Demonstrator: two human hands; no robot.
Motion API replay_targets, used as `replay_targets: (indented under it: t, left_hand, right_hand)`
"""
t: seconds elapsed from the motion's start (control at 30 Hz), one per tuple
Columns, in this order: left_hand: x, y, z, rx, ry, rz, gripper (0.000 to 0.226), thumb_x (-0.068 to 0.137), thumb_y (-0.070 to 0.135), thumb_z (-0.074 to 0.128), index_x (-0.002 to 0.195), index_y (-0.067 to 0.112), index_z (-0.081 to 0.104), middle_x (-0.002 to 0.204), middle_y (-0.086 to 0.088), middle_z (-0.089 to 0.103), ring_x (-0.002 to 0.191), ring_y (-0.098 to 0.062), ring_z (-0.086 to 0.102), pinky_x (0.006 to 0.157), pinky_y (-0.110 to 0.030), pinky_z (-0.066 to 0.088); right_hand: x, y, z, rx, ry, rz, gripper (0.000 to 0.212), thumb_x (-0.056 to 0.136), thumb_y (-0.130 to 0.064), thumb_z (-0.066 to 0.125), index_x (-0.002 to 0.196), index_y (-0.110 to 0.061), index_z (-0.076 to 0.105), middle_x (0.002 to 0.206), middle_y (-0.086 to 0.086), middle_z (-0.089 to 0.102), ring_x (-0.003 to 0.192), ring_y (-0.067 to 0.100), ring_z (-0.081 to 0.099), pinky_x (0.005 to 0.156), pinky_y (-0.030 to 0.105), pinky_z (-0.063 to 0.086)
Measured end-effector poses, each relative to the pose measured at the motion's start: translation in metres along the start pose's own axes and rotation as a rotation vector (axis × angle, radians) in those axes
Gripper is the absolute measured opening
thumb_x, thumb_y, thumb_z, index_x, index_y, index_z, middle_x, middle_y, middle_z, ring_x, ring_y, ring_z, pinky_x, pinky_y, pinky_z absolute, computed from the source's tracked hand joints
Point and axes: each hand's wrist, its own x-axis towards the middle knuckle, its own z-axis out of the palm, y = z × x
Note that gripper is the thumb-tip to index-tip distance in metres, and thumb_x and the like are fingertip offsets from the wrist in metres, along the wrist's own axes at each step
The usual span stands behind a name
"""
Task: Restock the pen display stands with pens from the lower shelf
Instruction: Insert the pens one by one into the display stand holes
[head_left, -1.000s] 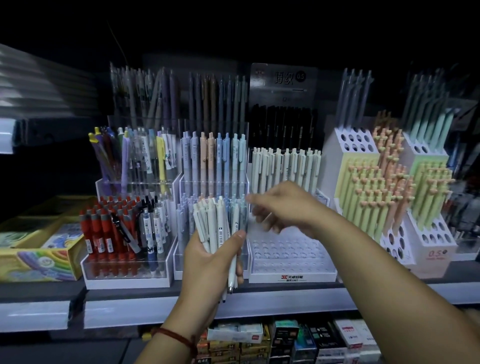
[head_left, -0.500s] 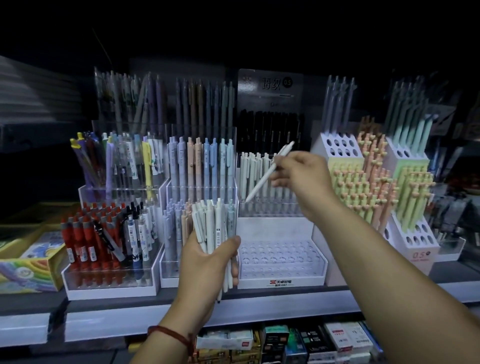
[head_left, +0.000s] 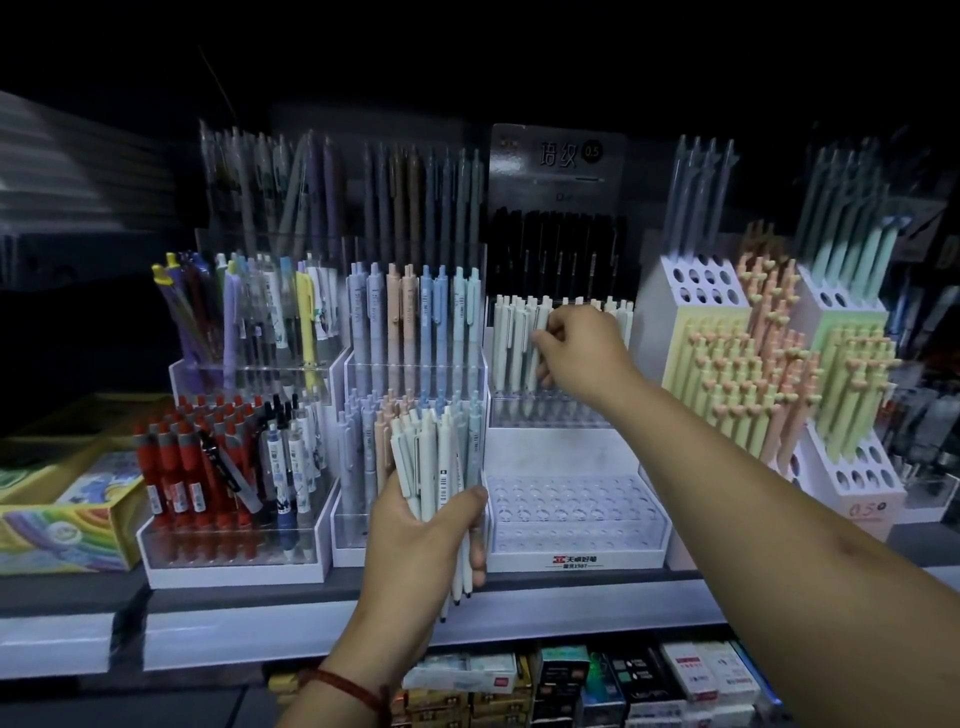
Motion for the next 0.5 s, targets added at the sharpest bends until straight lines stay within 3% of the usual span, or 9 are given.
replay_targets:
  t: [0.27,0.5]
  left_hand:
    - [0.002,0.002,0.005,-0.003,-0.007,0.031,0.013,0.096,0.002,0.066,0.103,0.009,0.058,0.053,-0.015,0.051,0.044,-0.028,0.046,0.045,-0.035,0.048]
    - [0.001,0.006,0.013,0.002,-0.022,0.039,0.012,0.094,0.002,0.068,0.099,0.008,0.058,0.057,-0.01,0.054,0.044,-0.027,0.047,0.046,-0.036,0.049]
  right_hand:
    - [0.011,-0.005,0.001,-0.22,-0.125,0.007,0.034,0.105,-0.02,0.053,0.093,0.01,0.064,0.09,0.028,0.071,0.078,0.041,0.073,0.074,0.053,0.062]
    - [-0.006,-0.007,-0.007,-0.167,-0.073,0.065,0.04,0.096,-0.028,0.071,0.084,0.01,0.07,0.077,0.024,0.073,0.071,0.034,0.073,0.078,0.042,0.061]
